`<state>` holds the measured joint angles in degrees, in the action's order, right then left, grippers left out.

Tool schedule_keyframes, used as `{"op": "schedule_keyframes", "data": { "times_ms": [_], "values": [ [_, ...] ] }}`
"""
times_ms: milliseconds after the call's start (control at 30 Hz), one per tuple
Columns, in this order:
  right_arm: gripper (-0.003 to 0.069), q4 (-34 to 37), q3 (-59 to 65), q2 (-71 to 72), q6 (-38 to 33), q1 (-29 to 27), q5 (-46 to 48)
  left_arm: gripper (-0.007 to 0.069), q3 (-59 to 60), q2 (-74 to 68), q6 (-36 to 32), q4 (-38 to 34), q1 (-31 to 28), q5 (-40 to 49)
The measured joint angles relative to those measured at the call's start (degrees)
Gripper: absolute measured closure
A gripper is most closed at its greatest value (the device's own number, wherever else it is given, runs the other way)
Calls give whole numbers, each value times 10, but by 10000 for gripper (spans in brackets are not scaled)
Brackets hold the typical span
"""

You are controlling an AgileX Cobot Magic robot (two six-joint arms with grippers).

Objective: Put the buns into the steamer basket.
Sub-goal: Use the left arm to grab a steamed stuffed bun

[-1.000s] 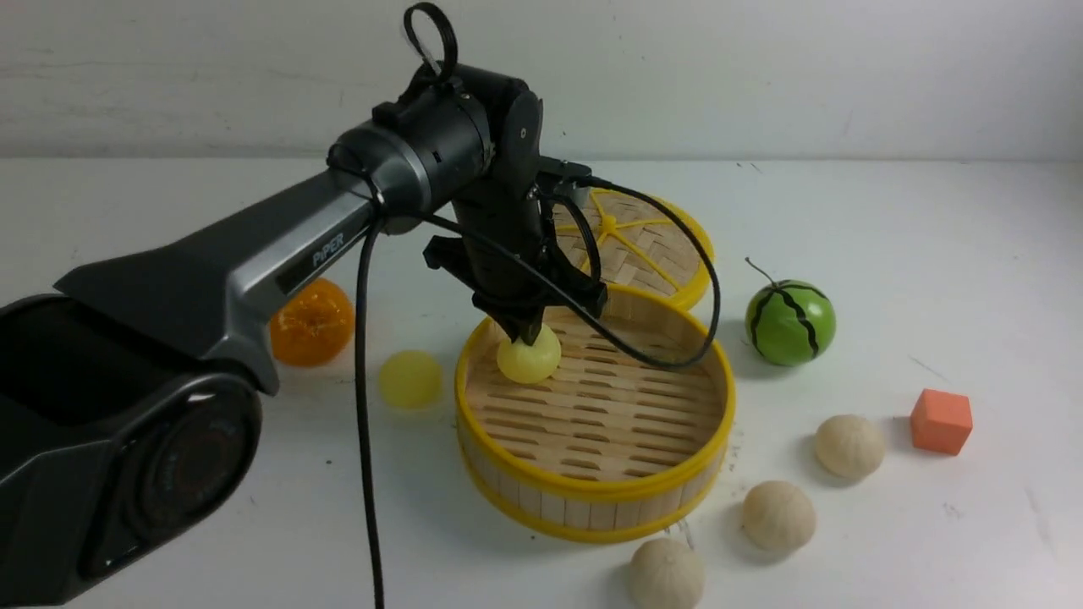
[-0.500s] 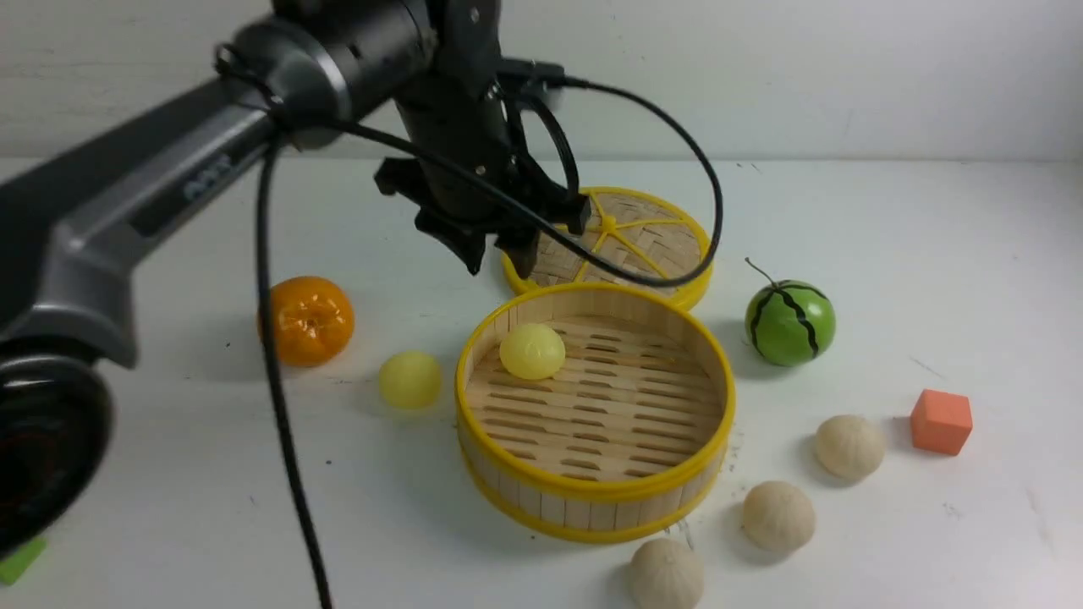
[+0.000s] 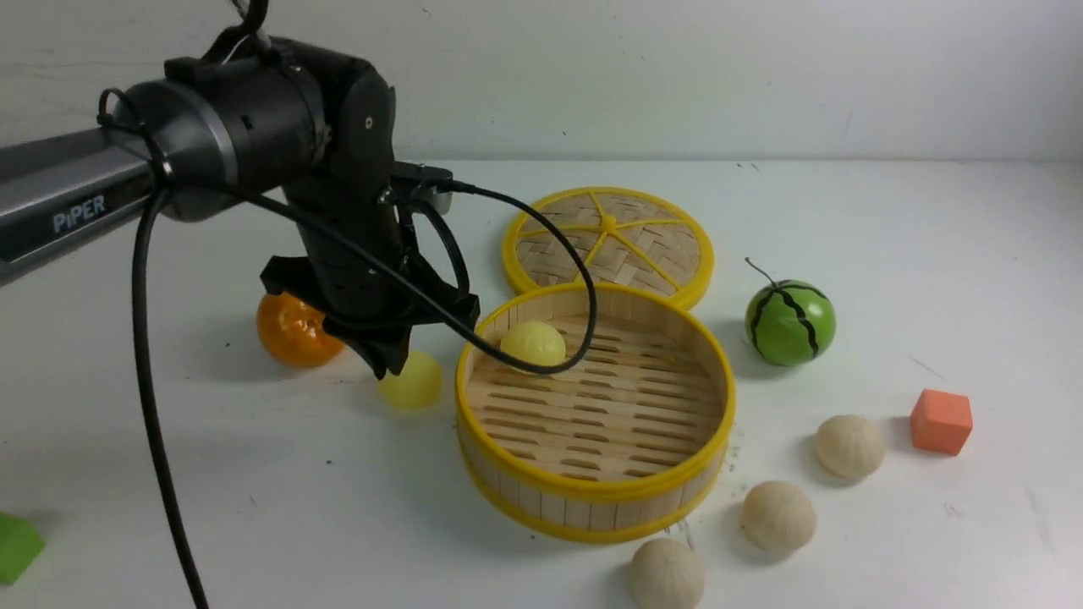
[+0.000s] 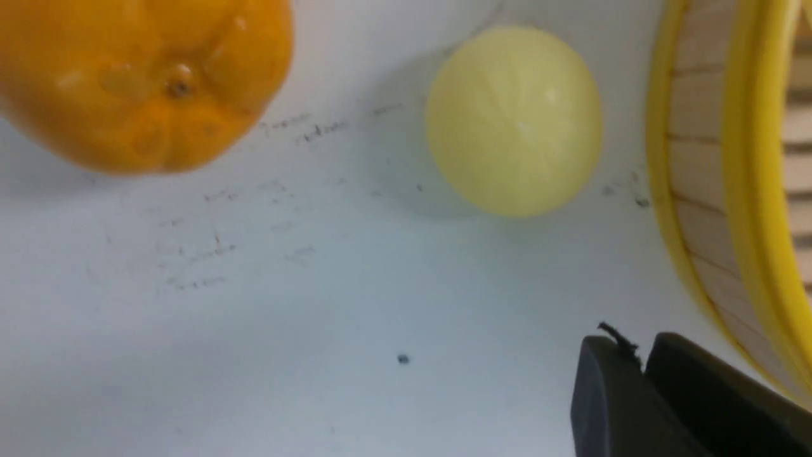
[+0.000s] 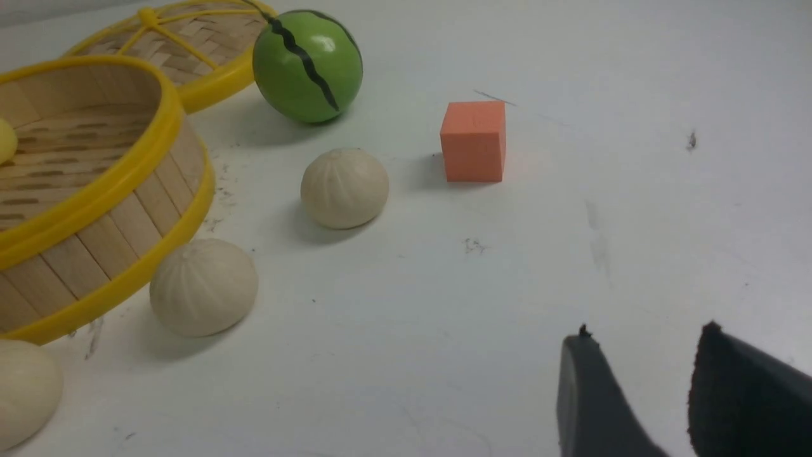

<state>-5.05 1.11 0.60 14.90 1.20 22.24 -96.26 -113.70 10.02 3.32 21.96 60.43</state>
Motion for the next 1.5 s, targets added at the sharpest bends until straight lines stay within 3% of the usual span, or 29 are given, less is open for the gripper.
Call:
{"op": "schedule_keyframes", "data": {
  "times_ms": [133, 267, 800, 1267, 1500],
  "values": [
    [420, 0, 0, 0, 0, 0, 0, 400, -28, -38, -3, -2, -4, -12],
    [420, 0, 0, 0, 0, 0, 0, 351, -45, -61, -7, -9, -4, -22],
    [420, 0, 0, 0, 0, 0, 0, 345, -49, -88, -8, 30, -4, -80],
    [420, 0, 0, 0, 0, 0, 0, 344, -50, -89, -8, 33, -4, -75],
    [420, 0, 0, 0, 0, 0, 0, 382, -50, -89, -8, 36, -4, -81]
  ]
}}
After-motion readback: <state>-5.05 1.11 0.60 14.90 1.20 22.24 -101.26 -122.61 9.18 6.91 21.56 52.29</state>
